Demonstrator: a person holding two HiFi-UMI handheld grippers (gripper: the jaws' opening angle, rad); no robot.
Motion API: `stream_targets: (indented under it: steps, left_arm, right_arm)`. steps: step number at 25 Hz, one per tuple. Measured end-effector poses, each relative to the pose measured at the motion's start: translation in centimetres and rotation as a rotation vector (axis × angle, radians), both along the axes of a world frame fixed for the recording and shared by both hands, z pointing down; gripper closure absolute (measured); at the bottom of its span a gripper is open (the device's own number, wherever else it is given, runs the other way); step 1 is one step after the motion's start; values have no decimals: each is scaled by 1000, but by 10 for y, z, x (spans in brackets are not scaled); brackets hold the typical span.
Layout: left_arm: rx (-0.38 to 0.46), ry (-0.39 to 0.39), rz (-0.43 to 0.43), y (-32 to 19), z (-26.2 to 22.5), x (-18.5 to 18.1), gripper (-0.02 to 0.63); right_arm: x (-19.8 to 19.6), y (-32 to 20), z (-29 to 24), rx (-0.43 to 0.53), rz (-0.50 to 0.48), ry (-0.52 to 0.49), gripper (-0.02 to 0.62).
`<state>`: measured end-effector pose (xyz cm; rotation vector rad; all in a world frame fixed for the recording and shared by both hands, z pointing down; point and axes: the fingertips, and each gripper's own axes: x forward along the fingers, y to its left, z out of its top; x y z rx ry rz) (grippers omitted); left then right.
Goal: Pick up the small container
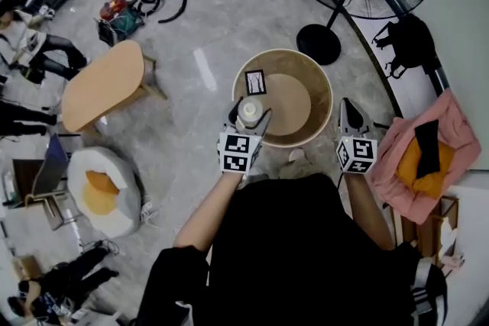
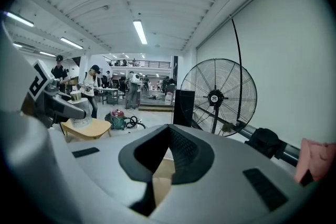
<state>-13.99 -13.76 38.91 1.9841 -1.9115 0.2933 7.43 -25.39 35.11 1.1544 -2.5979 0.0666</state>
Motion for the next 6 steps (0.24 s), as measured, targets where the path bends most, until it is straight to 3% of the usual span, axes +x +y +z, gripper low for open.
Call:
stream_targets:
  steps: [6]
  left_arm:
    - [-10, -5, -3, 0, 4, -4, 252]
  right_arm:
    - [-10, 3, -10, 2, -15, -41, 574]
